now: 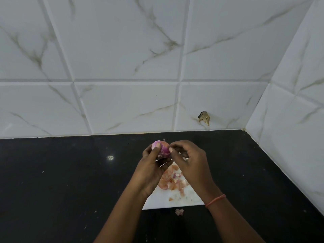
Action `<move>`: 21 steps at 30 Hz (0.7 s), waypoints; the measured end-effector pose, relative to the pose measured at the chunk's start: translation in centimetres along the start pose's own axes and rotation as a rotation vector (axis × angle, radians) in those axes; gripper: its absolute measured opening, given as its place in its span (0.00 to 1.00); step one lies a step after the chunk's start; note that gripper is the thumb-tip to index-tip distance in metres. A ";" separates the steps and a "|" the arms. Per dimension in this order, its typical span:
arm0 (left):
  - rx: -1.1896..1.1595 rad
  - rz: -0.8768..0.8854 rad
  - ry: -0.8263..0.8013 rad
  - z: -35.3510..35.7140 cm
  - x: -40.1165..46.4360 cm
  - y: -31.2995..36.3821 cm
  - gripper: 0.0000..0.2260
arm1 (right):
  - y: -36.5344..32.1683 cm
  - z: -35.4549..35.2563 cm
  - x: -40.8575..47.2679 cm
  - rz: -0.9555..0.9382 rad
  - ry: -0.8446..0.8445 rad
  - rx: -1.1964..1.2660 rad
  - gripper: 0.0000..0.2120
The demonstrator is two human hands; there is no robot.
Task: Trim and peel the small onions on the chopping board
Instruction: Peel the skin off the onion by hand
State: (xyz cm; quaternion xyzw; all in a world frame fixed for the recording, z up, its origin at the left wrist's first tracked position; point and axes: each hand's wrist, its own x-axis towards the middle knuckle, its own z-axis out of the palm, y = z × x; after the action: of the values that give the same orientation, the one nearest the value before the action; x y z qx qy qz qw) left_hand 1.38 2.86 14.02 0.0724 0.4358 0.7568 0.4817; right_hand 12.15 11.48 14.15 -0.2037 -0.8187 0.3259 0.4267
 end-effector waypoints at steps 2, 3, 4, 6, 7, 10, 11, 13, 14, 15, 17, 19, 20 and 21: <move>-0.007 0.000 -0.006 0.0 -0.1 0.1 0.19 | -0.1 0.2 -0.1 -0.022 0.001 -0.038 0.06; -0.007 -0.001 -0.010 0.0 -0.2 0.1 0.19 | -0.1 0.2 -0.2 -0.032 0.014 -0.047 0.06; -0.009 -0.002 -0.016 0.0 -0.2 0.2 0.18 | -0.1 0.2 -0.2 -0.043 0.028 -0.050 0.06; -0.019 0.002 -0.028 0.0 -0.3 0.2 0.18 | -0.3 0.1 -0.2 -0.061 0.039 -0.051 0.06; -0.018 0.008 -0.030 -0.1 -0.2 0.2 0.18 | -0.3 0.0 -0.2 -0.069 0.038 -0.055 0.05; 0.005 0.026 -0.045 -0.2 0.0 0.2 0.18 | -0.4 0.0 0.0 -0.081 0.024 -0.074 0.04; 0.015 0.029 -0.050 -0.3 0.1 0.1 0.19 | -0.3 -0.1 0.1 -0.081 0.018 -0.084 0.04; 0.025 0.028 -0.055 -0.5 0.2 0.0 0.21 | -0.2 -0.1 0.3 -0.087 -0.004 -0.117 0.03; 0.031 0.026 -0.055 -0.6 0.4 0.0 0.23 | -0.2 -0.2 0.4 -0.089 -0.021 -0.137 0.03; 0.039 0.022 -0.052 -0.7 0.4 -0.1 0.25 | -0.1 -0.2 0.5 -0.090 -0.042 -0.156 0.03; 0.063 0.016 -0.047 -0.8 0.4 -0.1 0.28 | 0.0 -0.3 0.7 -0.086 -0.091 -0.199 0.03; 0.072 0.003 -0.048 -0.9 0.4 -0.2 0.27 | -0.1 -0.5 1.0 -0.072 -0.155 -0.253 0.02; 0.067 -0.004 -0.053 -0.9 0.5 -0.3 0.25 | -0.1 -0.5 1.2 -0.067 -0.186 -0.277 0.02; 0.060 -0.010 -0.061 -1.0 0.6 -0.3 0.23 | -0.2 -0.5 1.2 -0.065 -0.211 -0.301 0.02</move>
State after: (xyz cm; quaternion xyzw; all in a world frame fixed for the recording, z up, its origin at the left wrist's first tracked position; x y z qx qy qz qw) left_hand 0.78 2.78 13.02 0.1077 0.4436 0.7386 0.4961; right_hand 11.86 12.32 15.17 -0.2033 -0.9046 0.2051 0.3137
